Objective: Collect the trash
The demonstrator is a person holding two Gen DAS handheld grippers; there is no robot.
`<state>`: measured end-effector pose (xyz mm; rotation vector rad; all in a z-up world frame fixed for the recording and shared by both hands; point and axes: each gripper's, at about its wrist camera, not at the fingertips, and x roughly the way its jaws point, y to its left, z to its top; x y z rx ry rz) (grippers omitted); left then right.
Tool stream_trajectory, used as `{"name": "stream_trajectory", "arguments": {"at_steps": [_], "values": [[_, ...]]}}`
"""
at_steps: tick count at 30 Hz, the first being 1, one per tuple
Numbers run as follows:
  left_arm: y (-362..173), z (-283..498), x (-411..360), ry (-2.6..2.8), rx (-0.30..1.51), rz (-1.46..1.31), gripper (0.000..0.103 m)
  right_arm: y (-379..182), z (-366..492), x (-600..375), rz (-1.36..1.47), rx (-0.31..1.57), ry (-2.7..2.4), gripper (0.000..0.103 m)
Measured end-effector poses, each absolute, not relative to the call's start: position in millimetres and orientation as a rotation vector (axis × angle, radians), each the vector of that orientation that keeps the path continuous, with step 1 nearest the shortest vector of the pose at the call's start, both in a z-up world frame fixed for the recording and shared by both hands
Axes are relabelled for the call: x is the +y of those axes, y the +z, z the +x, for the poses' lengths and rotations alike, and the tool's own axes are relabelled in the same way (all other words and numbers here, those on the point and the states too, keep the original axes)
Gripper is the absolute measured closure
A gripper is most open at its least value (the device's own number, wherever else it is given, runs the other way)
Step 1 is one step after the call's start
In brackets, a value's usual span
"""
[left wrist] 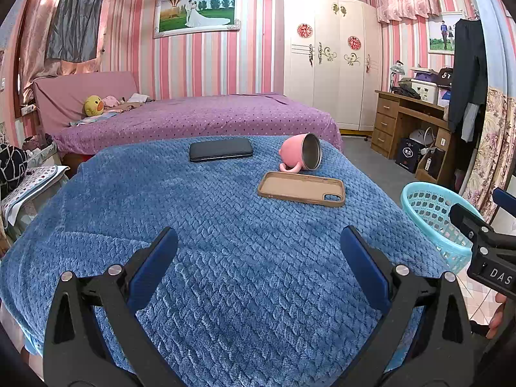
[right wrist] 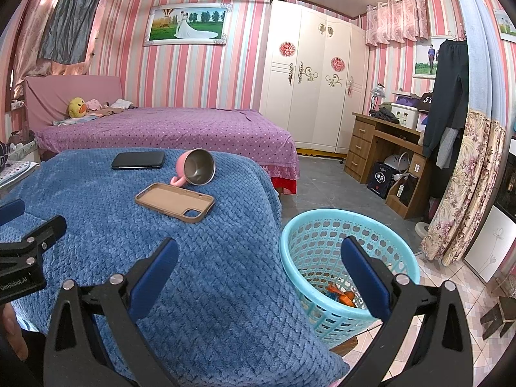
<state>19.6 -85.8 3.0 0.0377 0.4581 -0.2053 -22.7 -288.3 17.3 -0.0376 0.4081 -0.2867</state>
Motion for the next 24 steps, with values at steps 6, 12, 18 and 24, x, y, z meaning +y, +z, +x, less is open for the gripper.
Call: {"name": "stream_trajectory", "arguments": {"at_steps": [6,12,18,24], "values": [[3.2,19.8,-85.7,-0.205,0.458,0.038,0.006,17.2,-22.5,-290.7,-0.035,0.412,-0.290,0.005],[3.1,19.9,-85.7,-0.205,0.459,0.038,0.006,17.4,-22.4,-290.7,-0.036,0.411,-0.290,0.005],[3.2,20.0,-85.6,-0.205,0.459,0.038,0.005,16.6,-22.0,-290.7,-0.036,0.412,-0.290,0.005],[3.2,20.0,-85.5,-0.205,0.458,0.038,0.006,16.7,-22.0,-290.8,-0.035,0.412,-0.290,0.005]]}}
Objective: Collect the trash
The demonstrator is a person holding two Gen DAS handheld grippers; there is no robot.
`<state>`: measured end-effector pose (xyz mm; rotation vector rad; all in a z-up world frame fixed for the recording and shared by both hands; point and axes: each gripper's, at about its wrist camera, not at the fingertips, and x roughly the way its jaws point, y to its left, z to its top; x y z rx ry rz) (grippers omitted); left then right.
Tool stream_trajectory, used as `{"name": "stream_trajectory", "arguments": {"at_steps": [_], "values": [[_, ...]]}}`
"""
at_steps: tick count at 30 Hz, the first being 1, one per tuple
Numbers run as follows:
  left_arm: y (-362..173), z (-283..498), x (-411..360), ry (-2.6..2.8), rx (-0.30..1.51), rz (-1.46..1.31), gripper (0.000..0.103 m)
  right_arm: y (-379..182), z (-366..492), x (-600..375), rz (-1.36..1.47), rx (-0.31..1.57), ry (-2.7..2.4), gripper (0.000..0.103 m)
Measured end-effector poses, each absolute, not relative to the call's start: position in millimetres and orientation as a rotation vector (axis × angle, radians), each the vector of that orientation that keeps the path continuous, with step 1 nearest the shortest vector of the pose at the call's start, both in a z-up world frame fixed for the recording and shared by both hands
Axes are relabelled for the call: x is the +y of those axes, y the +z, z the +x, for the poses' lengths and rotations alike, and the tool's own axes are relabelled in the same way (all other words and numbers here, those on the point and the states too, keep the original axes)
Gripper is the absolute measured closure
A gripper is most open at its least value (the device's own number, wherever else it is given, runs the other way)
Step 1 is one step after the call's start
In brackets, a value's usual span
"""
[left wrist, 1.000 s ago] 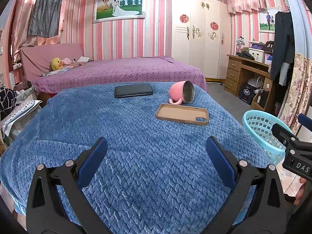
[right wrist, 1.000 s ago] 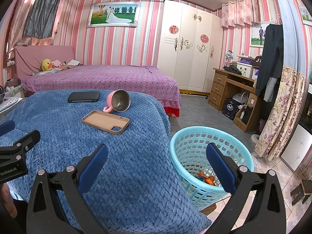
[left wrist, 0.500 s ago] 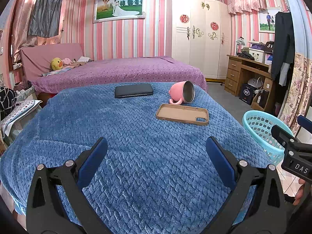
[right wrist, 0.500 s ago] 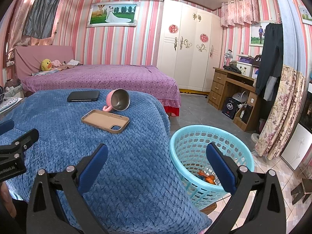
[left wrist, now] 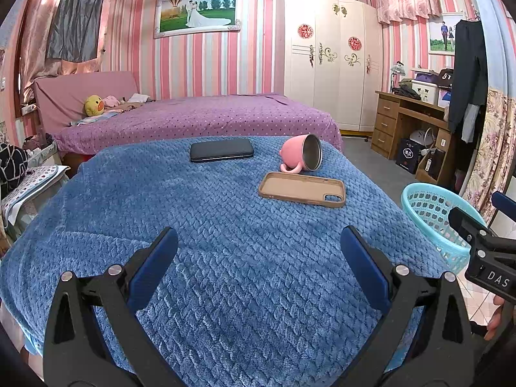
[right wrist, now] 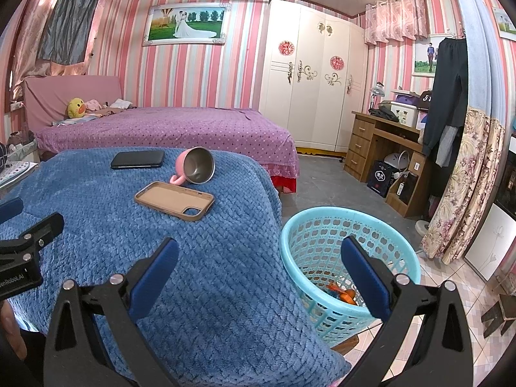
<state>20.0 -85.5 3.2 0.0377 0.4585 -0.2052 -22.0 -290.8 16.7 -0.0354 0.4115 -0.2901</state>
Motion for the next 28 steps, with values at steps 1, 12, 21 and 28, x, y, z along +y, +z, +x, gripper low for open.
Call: {"name": "stream_trajectory", "arguments": {"at_steps": [1,12,21,28], "values": [[3.3,20.0,-85.5,-0.205,0.459,0.037,0.006,16.7,-22.0,-290.6,-0.036,0.412,-0.290,0.005],[2.6,20.5,-85.5,-0.204,0.458,0.037,0.006,16.3,-21.8,-291.1,-0.037,0.411,-0.290,0.005],[2.6,20.7,-85.2,-0.204,0.461,0.038,0.005,16.1,-21.7,-290.9,-0.037,0.412,-0.290,0.005],[4.0,21.6,-83.0,-0.203,0.465,0.029,0.005,16.0,-21.3,-290.5,-0.037,0.411,-0.290,0.005]]}}
